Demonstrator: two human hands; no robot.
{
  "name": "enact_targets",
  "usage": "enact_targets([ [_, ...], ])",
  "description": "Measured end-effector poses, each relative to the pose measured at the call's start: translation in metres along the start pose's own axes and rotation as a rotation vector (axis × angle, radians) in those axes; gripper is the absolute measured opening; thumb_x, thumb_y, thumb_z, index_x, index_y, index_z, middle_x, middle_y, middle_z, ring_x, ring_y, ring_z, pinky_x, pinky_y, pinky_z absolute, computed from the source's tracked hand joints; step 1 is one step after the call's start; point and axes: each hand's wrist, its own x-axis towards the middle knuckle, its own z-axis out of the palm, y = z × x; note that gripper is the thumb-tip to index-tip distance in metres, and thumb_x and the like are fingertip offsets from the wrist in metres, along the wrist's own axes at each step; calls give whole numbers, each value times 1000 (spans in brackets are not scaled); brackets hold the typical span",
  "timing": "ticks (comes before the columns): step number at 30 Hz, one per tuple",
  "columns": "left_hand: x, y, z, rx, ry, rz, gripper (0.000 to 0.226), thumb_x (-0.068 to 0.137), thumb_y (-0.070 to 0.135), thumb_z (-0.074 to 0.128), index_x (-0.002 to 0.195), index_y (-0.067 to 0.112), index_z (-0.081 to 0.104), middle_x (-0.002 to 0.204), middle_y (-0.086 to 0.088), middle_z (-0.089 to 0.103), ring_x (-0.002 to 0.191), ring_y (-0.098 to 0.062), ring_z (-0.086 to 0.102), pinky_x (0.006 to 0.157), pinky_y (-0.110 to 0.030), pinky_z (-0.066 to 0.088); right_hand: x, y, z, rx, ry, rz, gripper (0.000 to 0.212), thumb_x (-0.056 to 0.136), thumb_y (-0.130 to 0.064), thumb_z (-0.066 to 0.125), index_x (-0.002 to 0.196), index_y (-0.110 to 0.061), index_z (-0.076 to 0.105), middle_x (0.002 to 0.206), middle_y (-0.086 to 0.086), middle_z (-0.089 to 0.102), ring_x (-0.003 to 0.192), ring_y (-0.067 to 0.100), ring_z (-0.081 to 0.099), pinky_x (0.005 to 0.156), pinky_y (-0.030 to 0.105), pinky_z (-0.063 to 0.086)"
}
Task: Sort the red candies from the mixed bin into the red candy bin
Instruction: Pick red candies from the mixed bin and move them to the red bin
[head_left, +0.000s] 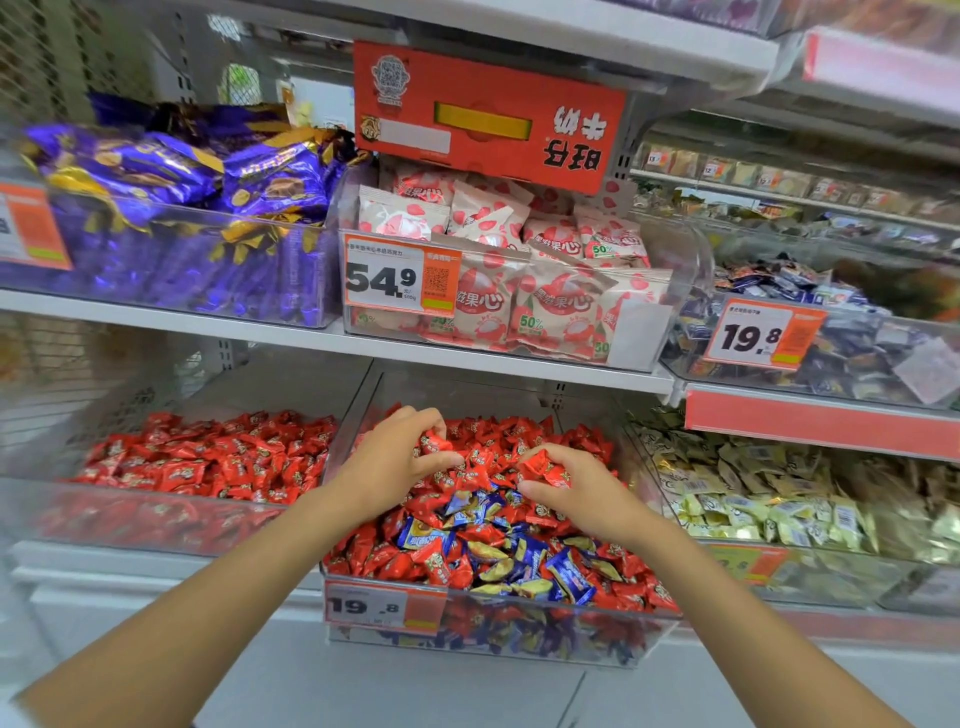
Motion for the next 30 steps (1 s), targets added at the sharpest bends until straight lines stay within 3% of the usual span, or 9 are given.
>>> enact_targets([
  [5, -5, -1, -5, -9, -27, 22, 12, 87, 38, 63, 89, 29, 55, 93, 8, 58, 87, -12, 56, 82, -35, 47, -2, 2, 0, 6, 0, 12, 73, 79, -65, 60, 133, -17, 49, 140, -5, 50, 132, 15, 43, 112, 42, 35],
  [8, -9, 1, -16, -22, -12, 35, 15, 86, 40, 64, 86, 28, 55, 72, 7, 58, 58, -2, 50, 60, -23, 42, -5, -6, 1, 59, 19, 12, 89, 68, -81, 53, 128, -16, 52, 130, -2, 58, 124, 22, 51, 106, 44, 41],
  [10, -14, -3, -29, -72, 19, 3, 18, 85, 38, 66, 86, 23, 57, 53, 6, 48, 42, -4, 40, 47, -17, 31, -4, -22, 3, 81, 56, -32, 65, 79, -66, 59, 118, -13, 59, 119, 4, 65, 110, 20, 59, 98, 41, 47],
  [12, -20, -14, -45, -113, 71, -31, 20, 83, 39, 66, 85, 20, 58, 51, 2, 51, 41, -5, 36, 45, -17, 29, -1, -42, 7, 124, 63, -94, 37, 89, -44, 61, 99, -8, 63, 95, 6, 69, 85, 20, 63, 84, 38, 49],
  [14, -28, -30, -63, -117, 126, -63, 21, 82, 38, 68, 83, 18, 60, 59, 0, 59, 44, -5, 39, 48, -18, 31, 3, -66, 15, 165, 43, -148, 30, 91, -36, 61, 90, -6, 61, 77, 5, 64, 66, 17, 55, 74, 39, 48],
  [18, -42, -72, -95, -106, 216, -169, 20, 83, 30, 71, 81, 14, 60, 54, 5, 51, 42, -5, 43, 46, -17, 31, 32, -110, 45, 168, 9, -223, 24, 91, -35, 63, 91, -11, 62, 73, 6, 61, 62, 8, 51, 67, 34, 45],
  [24, -45, -153, -130, -52, 369, -334, 16, 86, 30, 67, 87, 17, 59, 63, 7, 55, 56, -11, 49, 51, -17, 35, 106, -176, 109, 68, 15, -336, 13, 88, -31, 67, 91, -19, 62, 71, -7, 59, 60, 4, 49, 67, 27, 42],
  [28, -46, -202, -130, 109, 225, -442, 30, 79, 62, 59, 90, 33, 59, 89, 5, 67, 92, -23, 61, 84, -38, 45, 147, -198, 146, -70, -87, -324, 30, 87, -36, 67, 100, -9, 62, 85, 1, 64, 72, 12, 56, 66, 21, 39],
  [30, -53, -216, -127, 202, 103, -482, 37, 72, 73, 55, 96, 46, 60, 109, 11, 65, 117, -21, 52, 101, -45, 36, 159, -197, 154, -156, -222, -271, 52, 84, -44, 69, 123, -12, 59, 114, 2, 66, 97, 11, 61, 87, 15, 43],
])
